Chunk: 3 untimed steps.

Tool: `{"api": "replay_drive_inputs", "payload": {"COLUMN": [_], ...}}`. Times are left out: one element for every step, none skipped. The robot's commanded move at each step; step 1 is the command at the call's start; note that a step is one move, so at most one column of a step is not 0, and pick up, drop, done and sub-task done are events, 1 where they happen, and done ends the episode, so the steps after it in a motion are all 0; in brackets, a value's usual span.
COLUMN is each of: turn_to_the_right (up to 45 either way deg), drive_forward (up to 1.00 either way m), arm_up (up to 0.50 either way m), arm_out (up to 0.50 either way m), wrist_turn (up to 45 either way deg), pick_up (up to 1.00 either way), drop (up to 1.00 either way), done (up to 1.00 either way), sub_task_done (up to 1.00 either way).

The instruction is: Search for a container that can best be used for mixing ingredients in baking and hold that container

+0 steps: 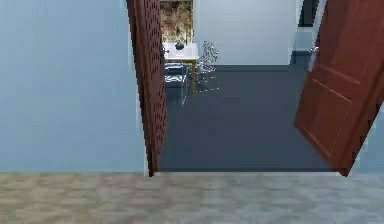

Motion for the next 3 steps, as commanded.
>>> {"api": "replay_drive_inputs", "payload": {"turn_to_the_right": [-45.0, -21.0, 0.0], "drive_forward": [0.00, 0.00, 1.00], "arm_up": [0.00, 0.00, 0.00], "arm_out": [0.00, 0.00, 0.00], "wrist_turn": [0.0, 0.0, 0.0], "pick_up": [0.00, 0.00, 0.00], "drop": [0.00, 0.00, 0.00], "done": [0.00, 0.00, 0.00], "sub_task_done": [0.00, 0.00, 0.00]}}
